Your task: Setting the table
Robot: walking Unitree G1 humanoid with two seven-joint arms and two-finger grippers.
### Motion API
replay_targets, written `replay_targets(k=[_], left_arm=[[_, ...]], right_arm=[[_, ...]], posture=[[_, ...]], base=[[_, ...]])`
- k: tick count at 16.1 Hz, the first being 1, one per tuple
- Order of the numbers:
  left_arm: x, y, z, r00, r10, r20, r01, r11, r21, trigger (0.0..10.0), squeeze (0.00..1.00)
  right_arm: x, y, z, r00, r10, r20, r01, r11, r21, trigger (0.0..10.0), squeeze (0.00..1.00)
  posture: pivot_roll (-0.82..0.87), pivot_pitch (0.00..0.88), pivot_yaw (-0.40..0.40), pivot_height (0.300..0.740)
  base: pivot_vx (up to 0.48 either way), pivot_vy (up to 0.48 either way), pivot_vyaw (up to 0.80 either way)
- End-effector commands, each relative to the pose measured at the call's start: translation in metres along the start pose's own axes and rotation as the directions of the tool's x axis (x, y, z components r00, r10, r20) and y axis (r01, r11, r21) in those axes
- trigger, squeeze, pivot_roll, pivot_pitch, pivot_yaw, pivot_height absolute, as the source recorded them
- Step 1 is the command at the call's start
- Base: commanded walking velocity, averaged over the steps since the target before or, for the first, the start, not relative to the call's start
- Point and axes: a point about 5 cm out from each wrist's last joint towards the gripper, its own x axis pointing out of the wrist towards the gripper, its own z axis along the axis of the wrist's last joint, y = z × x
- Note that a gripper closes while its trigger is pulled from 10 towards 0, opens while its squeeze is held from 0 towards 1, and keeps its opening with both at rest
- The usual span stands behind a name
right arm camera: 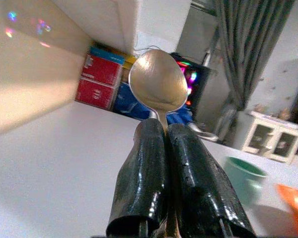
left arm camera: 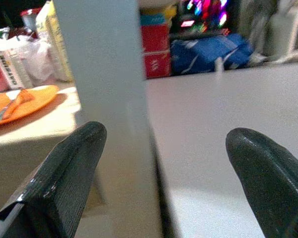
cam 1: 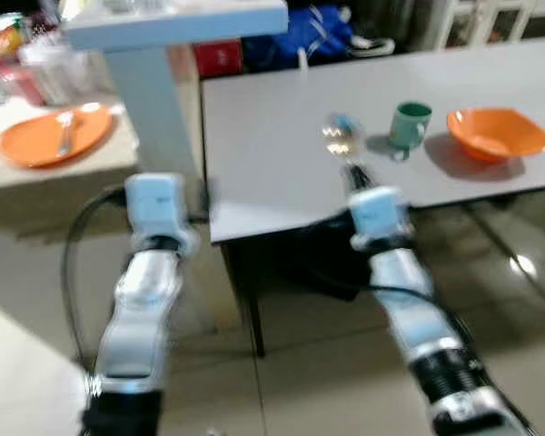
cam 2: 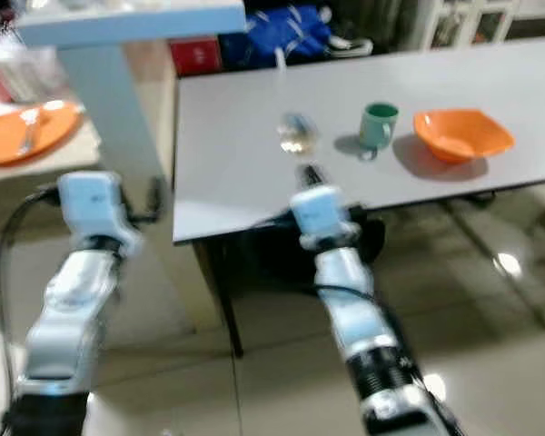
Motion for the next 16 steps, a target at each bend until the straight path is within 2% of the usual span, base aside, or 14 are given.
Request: replay_targets(k=[1, 5, 7, 16], left_arm=[[0.0017, -0.0076, 0.0017, 1.000, -0.003, 0.000, 0.003, 1.000, 0.019, 10.0, 0.00], [0.0016, -0.0059, -0.0012, 1.000, 0.006, -0.015, -0.005, 0.999, 0.045, 10.0, 0.00], [0.0017, -0.0069, 0.0002, 1.000, 0.000, -0.007, 0.000, 1.000, 0.027, 10.0, 0.00], [0.0030, -0.0086, 0.0019, 1.000, -0.021, 0.002, 0.021, 0.999, 0.033, 10.0, 0.00]], right_arm=[[0.0005, -0.0131, -0.0005, 0.999, -0.032, 0.003, 0.032, 0.999, -0.019, 0.0, 0.14], [0.0004, -0.0118, -0.0009, 1.000, -0.028, 0.003, 0.028, 0.999, -0.017, 0.0, 0.16], [0.0004, -0.0103, -0.0006, 1.000, -0.023, 0.006, 0.023, 1.000, -0.018, 0.0, 0.17], [-0.0007, -0.0104, -0.0007, 1.000, -0.024, 0.008, 0.024, 0.999, -0.023, 0.0, 0.16]], posture=[[-0.15, 0.000, 0.089, 0.740], [-0.15, 0.000, 0.091, 0.740], [-0.15, 0.000, 0.093, 0.740], [-0.16, 0.000, 0.100, 0.740]], base=[[0.386, 0.000, 0.00], [0.000, 0.000, 0.00], [0.000, -0.441, 0.00], [0.265, -0.397, 0.00]])
